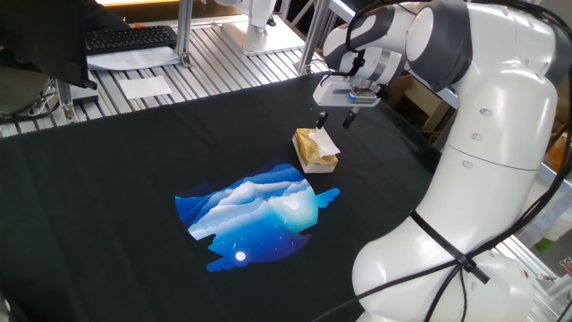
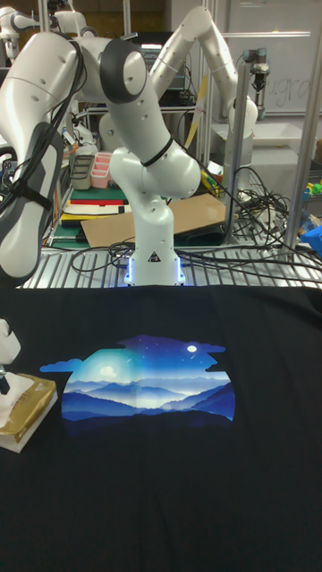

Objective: Pull out a napkin

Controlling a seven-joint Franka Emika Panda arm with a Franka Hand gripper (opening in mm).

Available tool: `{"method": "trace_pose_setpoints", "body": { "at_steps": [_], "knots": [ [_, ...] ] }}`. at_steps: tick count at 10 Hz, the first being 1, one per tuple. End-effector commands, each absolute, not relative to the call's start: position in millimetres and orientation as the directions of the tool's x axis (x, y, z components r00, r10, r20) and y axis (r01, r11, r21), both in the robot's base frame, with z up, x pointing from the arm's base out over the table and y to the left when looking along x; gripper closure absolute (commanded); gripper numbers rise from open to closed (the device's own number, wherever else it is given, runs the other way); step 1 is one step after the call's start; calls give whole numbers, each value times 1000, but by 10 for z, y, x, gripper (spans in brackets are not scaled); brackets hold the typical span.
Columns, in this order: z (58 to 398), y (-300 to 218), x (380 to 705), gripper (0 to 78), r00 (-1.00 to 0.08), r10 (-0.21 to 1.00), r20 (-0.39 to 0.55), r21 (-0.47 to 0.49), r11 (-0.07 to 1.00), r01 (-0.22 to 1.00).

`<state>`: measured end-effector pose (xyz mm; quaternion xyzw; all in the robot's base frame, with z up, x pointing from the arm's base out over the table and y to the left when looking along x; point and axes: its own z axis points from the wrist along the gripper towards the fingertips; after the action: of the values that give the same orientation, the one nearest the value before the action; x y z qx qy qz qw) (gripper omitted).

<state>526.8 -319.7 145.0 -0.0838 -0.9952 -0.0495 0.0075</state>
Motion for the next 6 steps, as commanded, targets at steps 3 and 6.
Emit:
{"method": "trace_pose_setpoints", "body": {
  "at_steps": [3,6],
  "knots": [
    [1387,-3167,5233,1,-975,208,-81,129,972,196],
    [1376,-3164,5236,1,-973,214,-89,131,971,201]
  ]
}}
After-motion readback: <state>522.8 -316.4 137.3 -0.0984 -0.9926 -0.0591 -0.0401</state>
